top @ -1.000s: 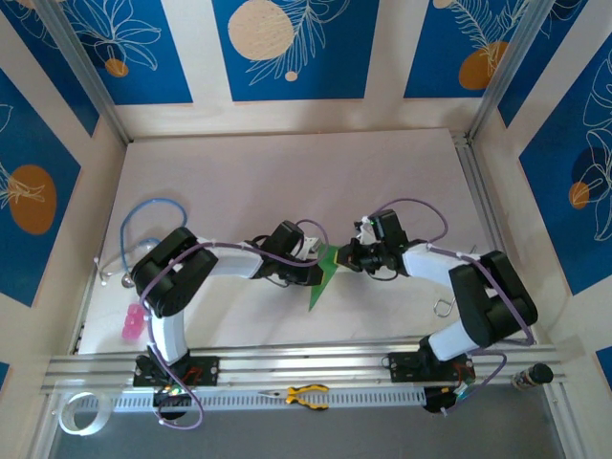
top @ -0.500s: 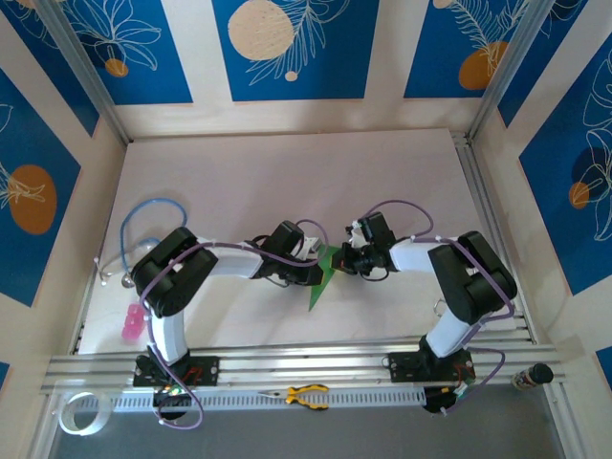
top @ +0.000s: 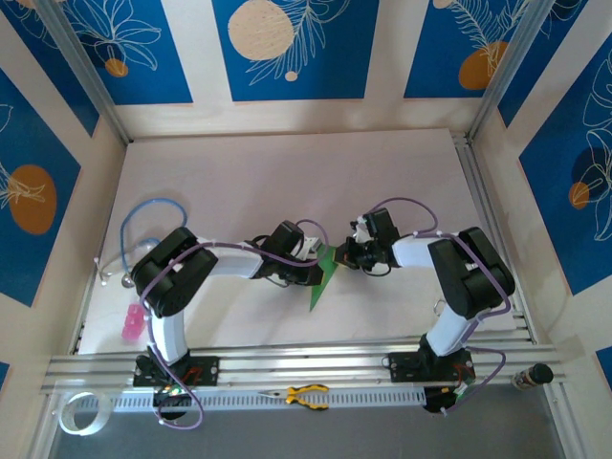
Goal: Fold a paper plane with a square sheet of paper (pick it up from the middle)
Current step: Fold the wing for the fifth time at the center of the table.
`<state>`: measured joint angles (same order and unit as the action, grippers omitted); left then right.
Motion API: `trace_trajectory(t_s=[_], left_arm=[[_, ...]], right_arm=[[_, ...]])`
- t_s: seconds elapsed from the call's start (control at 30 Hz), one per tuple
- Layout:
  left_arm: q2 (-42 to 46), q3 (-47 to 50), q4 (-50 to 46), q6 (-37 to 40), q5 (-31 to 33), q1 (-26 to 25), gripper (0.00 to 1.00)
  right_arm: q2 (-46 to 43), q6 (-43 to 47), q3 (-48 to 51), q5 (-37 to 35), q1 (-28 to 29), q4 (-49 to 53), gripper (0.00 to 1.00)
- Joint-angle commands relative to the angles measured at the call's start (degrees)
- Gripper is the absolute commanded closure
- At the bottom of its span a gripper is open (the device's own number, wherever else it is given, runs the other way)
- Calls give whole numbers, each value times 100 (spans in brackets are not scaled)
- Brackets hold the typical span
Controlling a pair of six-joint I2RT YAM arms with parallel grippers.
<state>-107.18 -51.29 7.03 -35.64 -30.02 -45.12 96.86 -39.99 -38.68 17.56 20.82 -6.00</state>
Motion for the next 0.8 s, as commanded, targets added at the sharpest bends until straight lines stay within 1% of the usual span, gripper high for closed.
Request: trace_trajectory(t_s=[0.0,0.3,0.4,0.47,0.6,0.77], left_arm=[[-295,360,-1132,42,146,-94,100],[-239,391,-1099,30,171,-96,100],[-233,396,-1115,32,173,-94,100],[-216,391,-1123,34,182,-93,100],[-183,391,-1107,23,224,-101,100],[-130,360,-1058,-39,251,-93,100]], right_arm=[[179,-33,-174,-754,-298,-165,100],[272,-275,-219,-742,-707,-431,100],[243,-240,-345,-700,-755,-270,100],[105,-199,-395,-680,-779,-160,100],[-444,-133,-400,-649,-751,111,100],[-954,-53,-173,-461,-480,248,99]])
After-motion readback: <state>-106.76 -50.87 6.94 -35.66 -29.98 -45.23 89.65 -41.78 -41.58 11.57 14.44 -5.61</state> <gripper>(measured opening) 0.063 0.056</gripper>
